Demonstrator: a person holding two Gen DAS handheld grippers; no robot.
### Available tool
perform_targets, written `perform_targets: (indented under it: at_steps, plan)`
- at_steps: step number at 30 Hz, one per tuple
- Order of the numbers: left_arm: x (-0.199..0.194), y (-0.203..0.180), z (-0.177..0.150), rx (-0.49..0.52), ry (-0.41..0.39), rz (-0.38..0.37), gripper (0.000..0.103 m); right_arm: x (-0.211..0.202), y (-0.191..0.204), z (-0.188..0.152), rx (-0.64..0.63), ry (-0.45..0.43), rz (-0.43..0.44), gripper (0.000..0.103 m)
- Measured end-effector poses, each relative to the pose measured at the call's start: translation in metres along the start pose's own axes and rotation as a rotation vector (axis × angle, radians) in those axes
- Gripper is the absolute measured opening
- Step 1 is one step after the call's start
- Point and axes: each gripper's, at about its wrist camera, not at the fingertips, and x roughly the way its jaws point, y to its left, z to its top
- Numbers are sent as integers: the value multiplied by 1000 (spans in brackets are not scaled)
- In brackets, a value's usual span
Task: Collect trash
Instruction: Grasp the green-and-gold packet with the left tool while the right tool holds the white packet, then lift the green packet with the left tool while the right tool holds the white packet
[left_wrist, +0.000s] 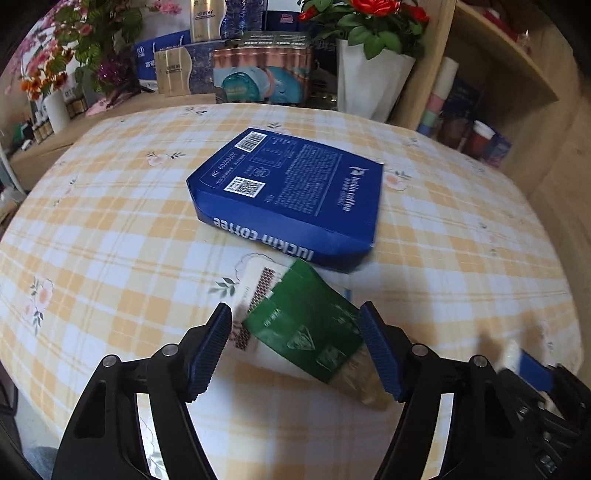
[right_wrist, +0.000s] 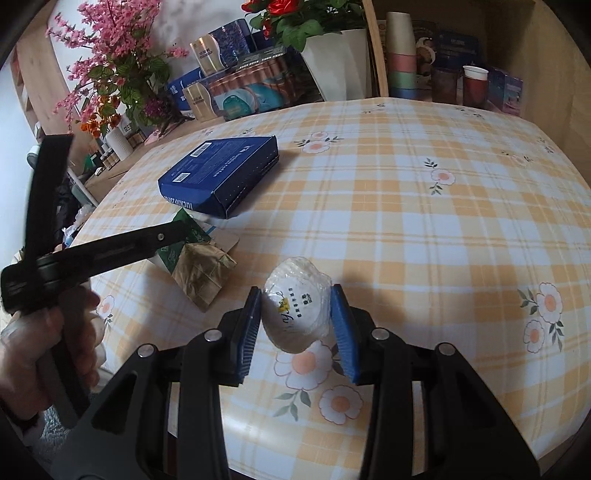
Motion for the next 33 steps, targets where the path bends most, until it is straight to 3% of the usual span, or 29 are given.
perform_targets:
  at_steps: [3,11,15,20,26,33]
  plan:
    - [2,5,0,20,7,-16,70,-2,-5,-1,18,-7,4,40]
    - [-2,16,-7,238,26,-96,70,-4,-4,-3,33,-20,25,40]
    - [-2,32,-5,300,39,-58,70,-4,-1,-4,38,-18,32,40]
    - [-6,57,2,162,71,-70,71,-4,5,-5,37,-20,41,40]
    - [-20,49,-7,206,31,-73,71,-10,7,-6,37,-30,44,40]
    - [-39,68,-18,-75,67,-131,71,-10,7,-8,43,-26,48,40]
